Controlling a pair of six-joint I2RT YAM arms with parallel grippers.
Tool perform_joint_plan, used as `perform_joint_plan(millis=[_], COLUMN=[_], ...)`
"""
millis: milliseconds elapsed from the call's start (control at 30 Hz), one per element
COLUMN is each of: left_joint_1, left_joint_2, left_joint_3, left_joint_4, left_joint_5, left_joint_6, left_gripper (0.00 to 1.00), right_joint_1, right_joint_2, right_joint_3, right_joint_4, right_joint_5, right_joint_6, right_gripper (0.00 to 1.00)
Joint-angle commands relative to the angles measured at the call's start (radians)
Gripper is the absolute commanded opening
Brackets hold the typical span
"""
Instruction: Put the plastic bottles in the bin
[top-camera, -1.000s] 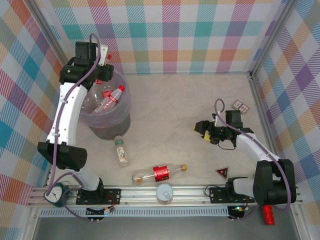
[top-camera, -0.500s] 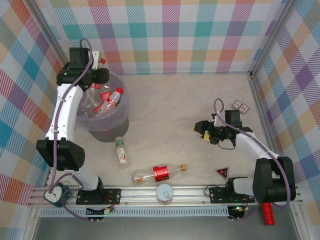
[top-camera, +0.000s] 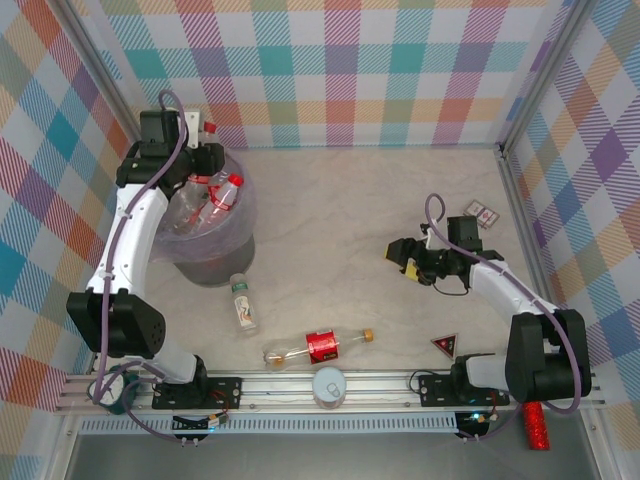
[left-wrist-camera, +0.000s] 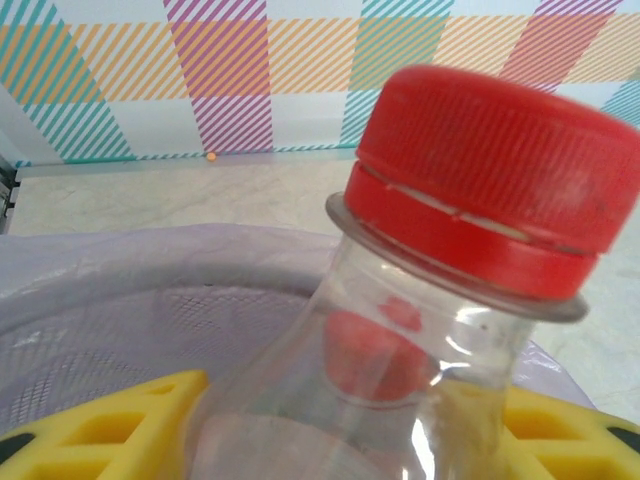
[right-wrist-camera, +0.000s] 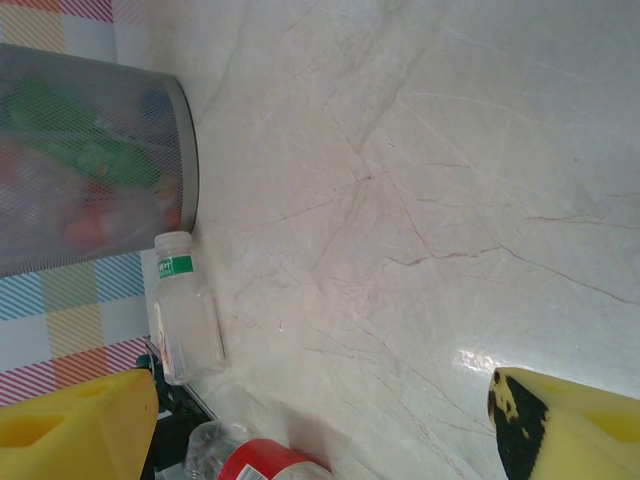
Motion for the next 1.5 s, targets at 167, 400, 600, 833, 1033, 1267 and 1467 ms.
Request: perform_joint_plan(millis=[167, 400, 600, 833, 1033, 1267, 1467], left_joint_1=[0.009, 0.002, -0.066, -0.147, -0.151, -0.15, -0.145], left_joint_2=[-0.015, -0.015, -0.006, 0.065, 0.047, 0.017, 0.0], left_joint_3=[-0.148, -0.23, -0.286, -0.29, -0.345, -0.298, -0.133], left_joint_4=[0.21, 0.443, 0.534, 0.507, 0.429, 0.299, 0.192], left_joint_5=[0.111, 0.173, 0.147, 0.104, 0.082, 0.048, 0.046], left_joint_6=[-0.17, -0.288, -0.346, -0.312, -0.224, -0.145, -0.1], left_gripper=[0.24, 0.2, 0.19, 0.2, 0.26, 0.66, 0.93], right_joint_1=[0.01, 0.01, 0.01, 0.012, 0.015, 0.025, 0.032], right_joint_2=[0.011, 0.002, -0.011, -0.018, 0.003, 0.017, 0.02], right_joint_3=[0.037, 0.046, 0.057, 0.05, 0.057, 0.081, 0.082], right_joint_4=[0.002, -0.018, -0.03, -0.033, -0.023, -0.034, -0.027], right_joint_5=[-0.015, -0.01, -0.004, 0.006, -0.001, 0.002, 0.005], right_joint_6=[-0.024, -0.03, -0.03, -0.029, -0.03, -0.037, -0.033], right_gripper=[0.86, 0.86, 0.86, 0.86, 0.86, 0.86, 0.86])
